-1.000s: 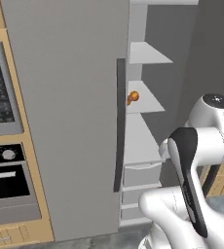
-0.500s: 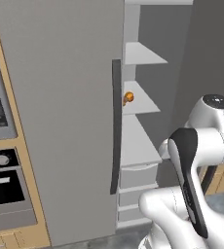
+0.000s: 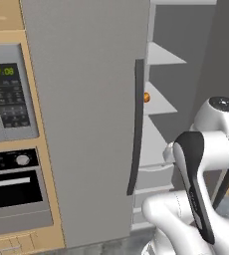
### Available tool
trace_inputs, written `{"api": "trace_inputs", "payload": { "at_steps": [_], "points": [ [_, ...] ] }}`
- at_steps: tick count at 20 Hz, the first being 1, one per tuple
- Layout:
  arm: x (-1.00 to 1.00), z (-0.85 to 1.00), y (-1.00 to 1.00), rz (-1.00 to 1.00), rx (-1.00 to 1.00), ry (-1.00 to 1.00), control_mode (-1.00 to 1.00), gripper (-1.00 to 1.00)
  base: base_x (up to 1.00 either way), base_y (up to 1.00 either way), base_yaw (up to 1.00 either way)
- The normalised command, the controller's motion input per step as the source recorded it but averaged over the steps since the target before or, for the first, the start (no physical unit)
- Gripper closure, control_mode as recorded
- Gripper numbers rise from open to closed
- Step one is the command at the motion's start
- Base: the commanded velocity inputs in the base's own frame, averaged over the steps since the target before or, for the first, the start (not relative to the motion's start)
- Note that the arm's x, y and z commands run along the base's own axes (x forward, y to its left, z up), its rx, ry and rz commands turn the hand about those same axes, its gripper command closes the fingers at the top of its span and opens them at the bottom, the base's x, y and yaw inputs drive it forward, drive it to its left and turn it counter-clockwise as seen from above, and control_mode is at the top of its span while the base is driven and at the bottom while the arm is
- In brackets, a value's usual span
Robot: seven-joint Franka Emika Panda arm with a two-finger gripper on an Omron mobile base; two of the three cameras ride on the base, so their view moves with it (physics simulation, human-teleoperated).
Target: Take the fish, mushroom, and peach from the freezer and place them in the bowl on the counter.
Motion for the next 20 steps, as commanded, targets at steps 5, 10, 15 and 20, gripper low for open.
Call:
{"api": "trace_inputs", "payload": {
  "at_steps": [5,10,15,20],
  "points": [
    [0.00,0.00,0.00,0.00,0.00,0.00,1.00,-1.00,0.74,-0.06,0.00],
    [0.00,0.00,0.00,0.00,0.00,0.00,1.00,-1.00,0.39,-0.63,0.00],
    [0.00,0.00,0.00,0.00,0.00,0.00,1.00,-1.00,0.22,-0.80,0.00],
    [0.00,0.00,0.00,0.00,0.00,0.00,1.00,-1.00,0.13,-0.47,0.00]
  ]
}}
